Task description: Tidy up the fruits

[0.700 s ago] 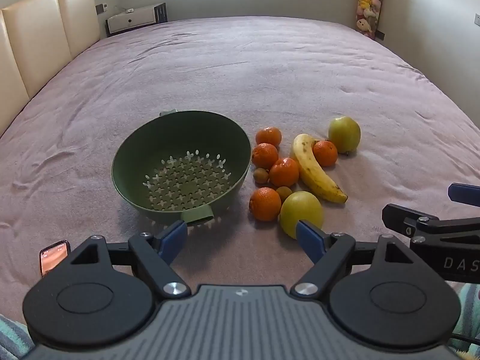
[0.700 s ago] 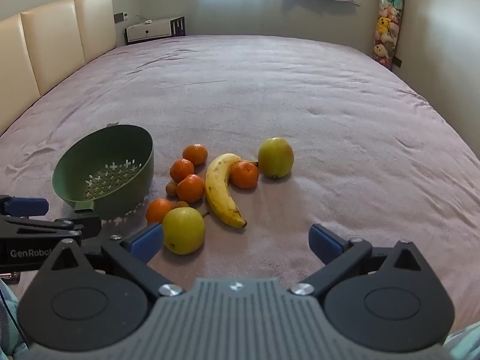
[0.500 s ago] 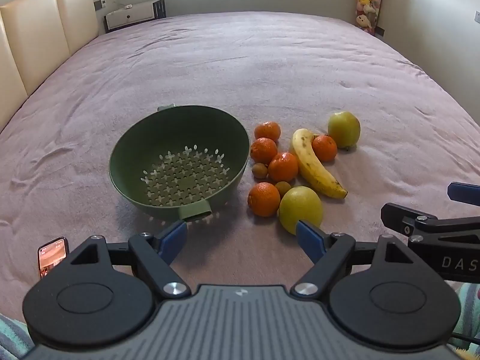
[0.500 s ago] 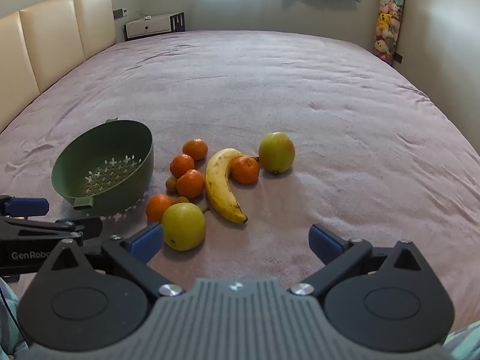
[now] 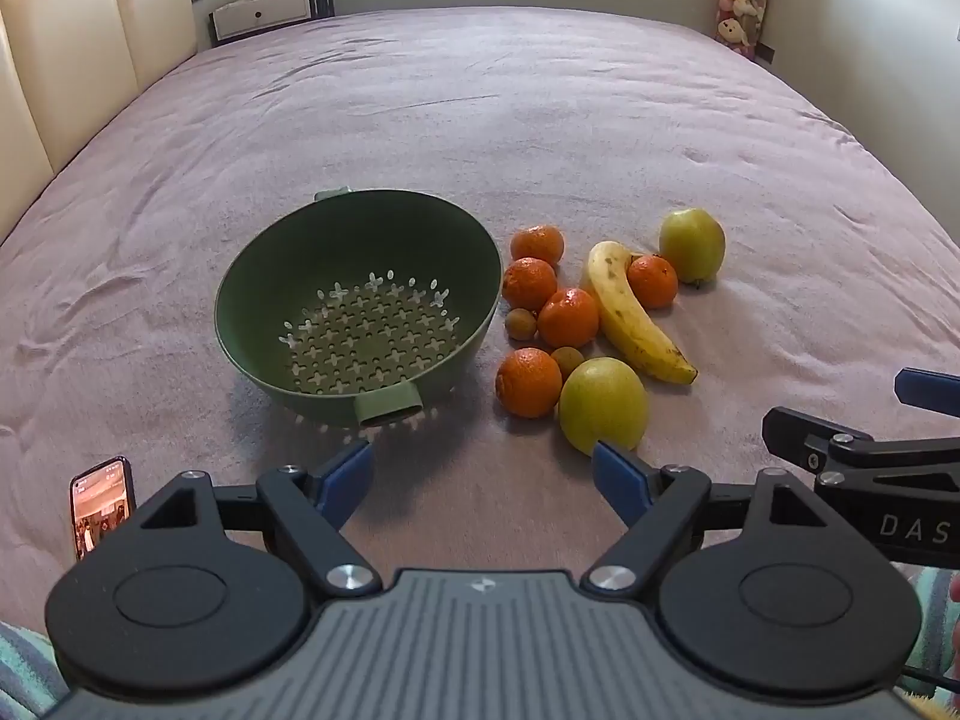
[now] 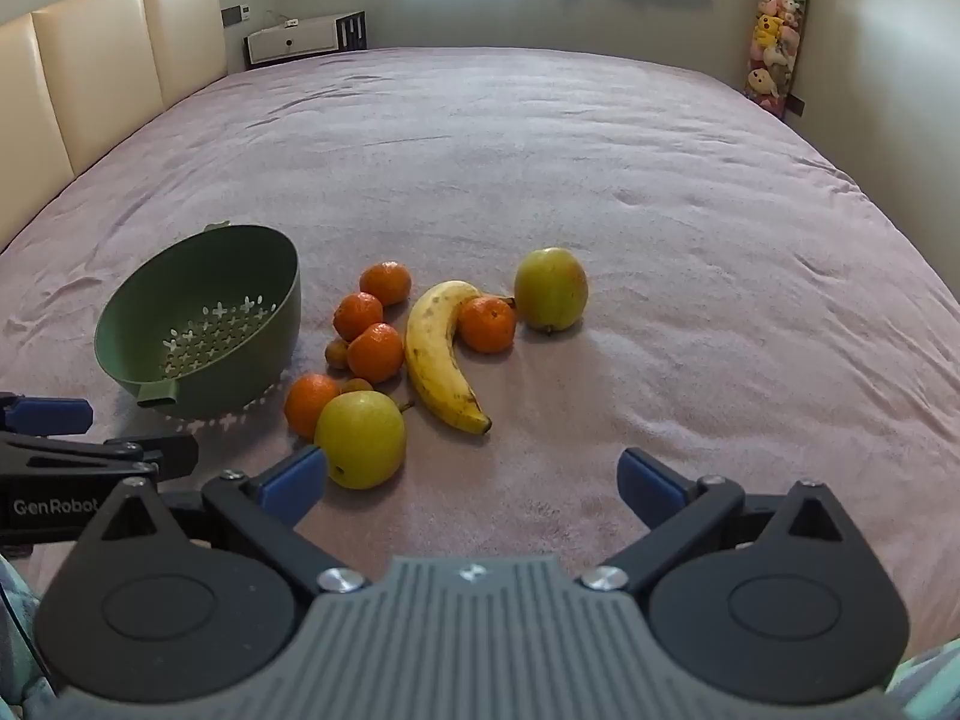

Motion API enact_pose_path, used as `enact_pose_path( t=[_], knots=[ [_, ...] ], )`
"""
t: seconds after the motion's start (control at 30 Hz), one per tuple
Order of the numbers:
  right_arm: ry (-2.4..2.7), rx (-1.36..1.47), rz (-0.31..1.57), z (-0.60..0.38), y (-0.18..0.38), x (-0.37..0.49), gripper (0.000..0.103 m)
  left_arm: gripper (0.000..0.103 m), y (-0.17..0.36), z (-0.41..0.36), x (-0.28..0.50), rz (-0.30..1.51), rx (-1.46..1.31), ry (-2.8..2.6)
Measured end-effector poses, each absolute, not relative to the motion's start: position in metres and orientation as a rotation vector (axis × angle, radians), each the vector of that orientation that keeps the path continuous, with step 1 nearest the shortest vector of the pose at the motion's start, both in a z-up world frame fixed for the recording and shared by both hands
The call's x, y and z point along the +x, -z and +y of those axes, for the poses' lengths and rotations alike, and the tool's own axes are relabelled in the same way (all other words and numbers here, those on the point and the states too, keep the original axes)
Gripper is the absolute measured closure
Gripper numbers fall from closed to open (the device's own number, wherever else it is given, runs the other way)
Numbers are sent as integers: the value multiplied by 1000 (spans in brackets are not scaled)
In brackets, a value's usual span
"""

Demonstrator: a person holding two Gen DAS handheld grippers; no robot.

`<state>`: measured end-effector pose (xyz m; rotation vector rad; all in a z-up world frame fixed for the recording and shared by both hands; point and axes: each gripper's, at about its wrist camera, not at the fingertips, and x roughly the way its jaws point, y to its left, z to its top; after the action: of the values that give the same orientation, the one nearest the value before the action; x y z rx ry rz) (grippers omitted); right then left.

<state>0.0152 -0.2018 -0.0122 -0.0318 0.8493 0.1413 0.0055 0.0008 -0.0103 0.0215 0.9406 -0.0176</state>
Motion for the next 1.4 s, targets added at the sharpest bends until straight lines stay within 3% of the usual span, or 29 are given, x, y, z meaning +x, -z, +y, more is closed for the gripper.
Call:
enact_pose_path(
  t=[1.4],
  knots=[
    [-132, -36, 864, -202, 10, 17, 4, 7, 10, -2, 6, 944, 22, 20]
  ],
)
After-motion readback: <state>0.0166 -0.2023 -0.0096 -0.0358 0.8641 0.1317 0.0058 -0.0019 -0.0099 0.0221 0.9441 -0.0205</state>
